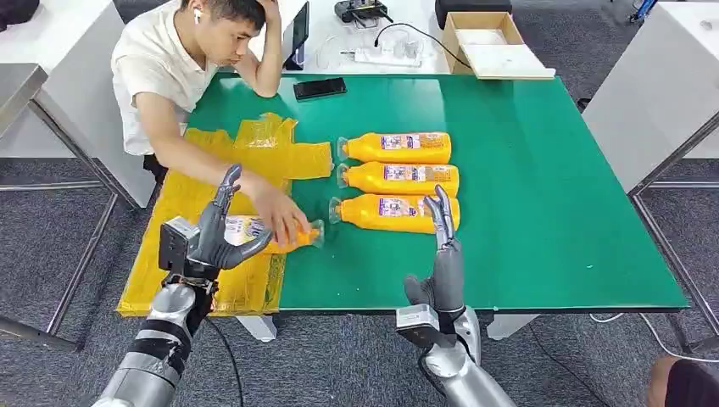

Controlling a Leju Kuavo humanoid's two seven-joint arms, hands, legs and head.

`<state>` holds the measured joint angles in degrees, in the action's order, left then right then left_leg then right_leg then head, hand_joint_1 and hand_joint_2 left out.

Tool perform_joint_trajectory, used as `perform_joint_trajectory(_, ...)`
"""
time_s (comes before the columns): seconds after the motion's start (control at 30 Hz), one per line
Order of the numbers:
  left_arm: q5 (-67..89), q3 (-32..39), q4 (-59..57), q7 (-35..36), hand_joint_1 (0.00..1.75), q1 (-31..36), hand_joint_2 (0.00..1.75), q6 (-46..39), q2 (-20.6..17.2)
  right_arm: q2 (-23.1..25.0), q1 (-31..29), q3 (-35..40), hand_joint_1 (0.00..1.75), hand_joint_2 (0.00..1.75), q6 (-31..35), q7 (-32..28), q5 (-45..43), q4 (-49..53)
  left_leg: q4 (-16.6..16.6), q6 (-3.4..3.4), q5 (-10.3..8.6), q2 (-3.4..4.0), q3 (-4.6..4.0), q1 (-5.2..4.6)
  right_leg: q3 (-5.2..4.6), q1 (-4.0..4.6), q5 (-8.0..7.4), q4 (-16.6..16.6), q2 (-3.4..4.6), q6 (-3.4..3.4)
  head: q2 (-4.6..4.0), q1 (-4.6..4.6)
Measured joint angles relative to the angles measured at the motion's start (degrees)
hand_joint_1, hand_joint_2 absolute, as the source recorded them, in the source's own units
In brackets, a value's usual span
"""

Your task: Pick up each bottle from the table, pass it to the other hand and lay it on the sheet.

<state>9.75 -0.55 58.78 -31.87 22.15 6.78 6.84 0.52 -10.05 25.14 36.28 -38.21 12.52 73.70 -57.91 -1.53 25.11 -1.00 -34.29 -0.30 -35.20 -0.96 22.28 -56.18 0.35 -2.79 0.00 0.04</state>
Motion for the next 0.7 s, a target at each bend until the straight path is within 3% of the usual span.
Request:
perform_joint_trajectory(0.2,-7.6,0.7,6.1,-0.6,0.0,-2.4,1.75,-1.1,0.9,0.0,0.0,-0.3,0.0,0.0,0.0,0.0,6.0,-0.2,0.0,0.0,0.0,0.05,0.0,0.01,-0.02,0.01,0.0,0.0,0.01,0.0,-0.02,-0.02)
perform_joint_trajectory(0.23,-7.7,0.7,7.5,-0.7,0.0,-3.0,1.75,-2.9,1.1,0.0,0.0,-0.7,0.0,1.75,0.0,0.0,8.9,-0.6,0.0,0.0,0.0,0.04,0.0,0.01,-0.02,0.01,0.0,0.0,0.01,0.0,0.0,0.0)
perform_joint_trajectory(0.33,-9.3,0.6,12.2,-1.0,0.0,-4.5,1.75,-8.0,1.4,0.0,-0.1,-3.2,0.0,1.75,-0.7,1.8,18.9,-3.0,0.0,0.0,0.0,0.02,-0.03,0.01,-0.02,0.0,0.0,0.0,0.0,0.0,0.0,-0.02)
perform_joint_trajectory(0.43,-10.3,0.6,17.4,-2.0,0.0,-6.9,1.75,-11.5,1.7,-1.6,-1.0,-5.7,0.0,1.75,-2.5,8.1,31.6,-6.3,0.0,-0.01,0.0,-0.04,-0.04,-0.01,-0.02,-0.02,0.0,0.0,-0.02,0.0,-0.02,0.0)
perform_joint_trajectory(0.7,-2.4,-0.6,29.2,-3.8,0.0,-13.1,1.75,-23.6,2.8,-7.7,-4.0,-11.3,0.0,1.75,-15.2,20.2,42.9,-11.1,0.0,-0.04,0.02,-0.12,-0.1,-0.06,-0.02,-0.05,-0.01,0.1,-0.05,-0.02,0.0,0.0)
